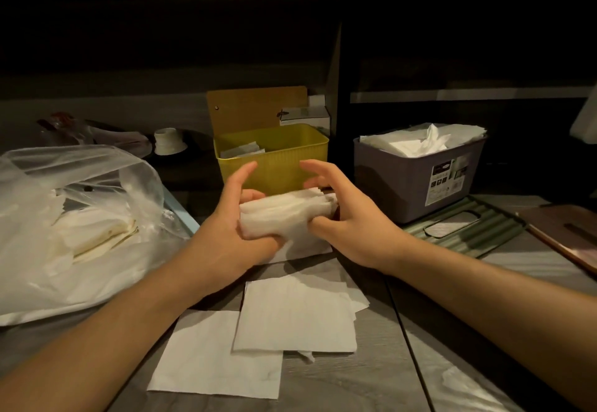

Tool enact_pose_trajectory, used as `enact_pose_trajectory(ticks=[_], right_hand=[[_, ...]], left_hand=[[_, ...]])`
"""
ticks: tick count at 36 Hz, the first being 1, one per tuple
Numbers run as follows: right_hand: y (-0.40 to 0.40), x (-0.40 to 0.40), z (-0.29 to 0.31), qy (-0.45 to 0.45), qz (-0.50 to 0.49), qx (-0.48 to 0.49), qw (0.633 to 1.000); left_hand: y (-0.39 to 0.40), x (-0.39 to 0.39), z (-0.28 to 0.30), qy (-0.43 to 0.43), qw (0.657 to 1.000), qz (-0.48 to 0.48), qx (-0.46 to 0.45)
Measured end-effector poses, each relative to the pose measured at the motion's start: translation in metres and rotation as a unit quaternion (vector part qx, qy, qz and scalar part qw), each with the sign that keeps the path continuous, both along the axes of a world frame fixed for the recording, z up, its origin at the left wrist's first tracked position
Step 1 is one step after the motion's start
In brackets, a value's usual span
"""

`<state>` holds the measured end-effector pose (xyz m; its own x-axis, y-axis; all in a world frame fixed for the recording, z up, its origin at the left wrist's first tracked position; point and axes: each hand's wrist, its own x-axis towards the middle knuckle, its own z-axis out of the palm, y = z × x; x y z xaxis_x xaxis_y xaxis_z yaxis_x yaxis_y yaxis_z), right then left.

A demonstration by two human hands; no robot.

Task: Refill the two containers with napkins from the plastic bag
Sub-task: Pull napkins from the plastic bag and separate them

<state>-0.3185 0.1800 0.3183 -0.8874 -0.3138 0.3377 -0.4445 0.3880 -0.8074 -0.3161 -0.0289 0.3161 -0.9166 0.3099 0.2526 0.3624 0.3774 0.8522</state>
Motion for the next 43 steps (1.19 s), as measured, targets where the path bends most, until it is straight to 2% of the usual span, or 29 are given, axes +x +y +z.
enact_pose_trajectory(ticks=[4,9,12,20,26,31,35,39,43], right_hand=[[-0.002,-0.001,0.000,0.004,-0.012,0.011,1.000],[-0.006,0.001,0.000,0.008,-0.014,-0.018,1.000],[-0.005,0.001,0.001,-0.003,0.009,0.002,1.000],[-0.015,0.000,0.000,0.016,0.000,0.053,0.998],[-0.013,0.001,0.002,0.057,-0.065,-0.034,0.996],[-0.017,0.002,0.001,0.062,-0.049,-0.007,0.997],[-0.015,-0.002,-0.001,0.035,-0.063,-0.051,0.996],[-0.013,-0.001,-0.001,-0.021,-0.049,-0.096,0.994],[-0.010,0.000,0.001,-0.058,0.005,-0.076,0.995]], left_hand=[[0.001,0.000,-0.001,0.000,1.000,0.013,-0.016],[0.004,0.001,0.000,0.007,0.997,0.064,0.033],[0.003,-0.001,-0.001,-0.006,0.997,0.066,0.048],[0.016,-0.005,0.003,-0.067,0.975,0.121,0.177],[0.015,-0.009,0.003,-0.086,0.959,0.139,0.233],[0.019,-0.006,0.003,-0.080,0.970,0.110,0.204],[0.011,-0.003,0.006,-0.089,0.974,0.044,0.204],[0.004,-0.004,0.002,-0.042,0.998,-0.002,0.053],[0.005,-0.003,0.000,-0.003,0.999,0.029,0.015]])
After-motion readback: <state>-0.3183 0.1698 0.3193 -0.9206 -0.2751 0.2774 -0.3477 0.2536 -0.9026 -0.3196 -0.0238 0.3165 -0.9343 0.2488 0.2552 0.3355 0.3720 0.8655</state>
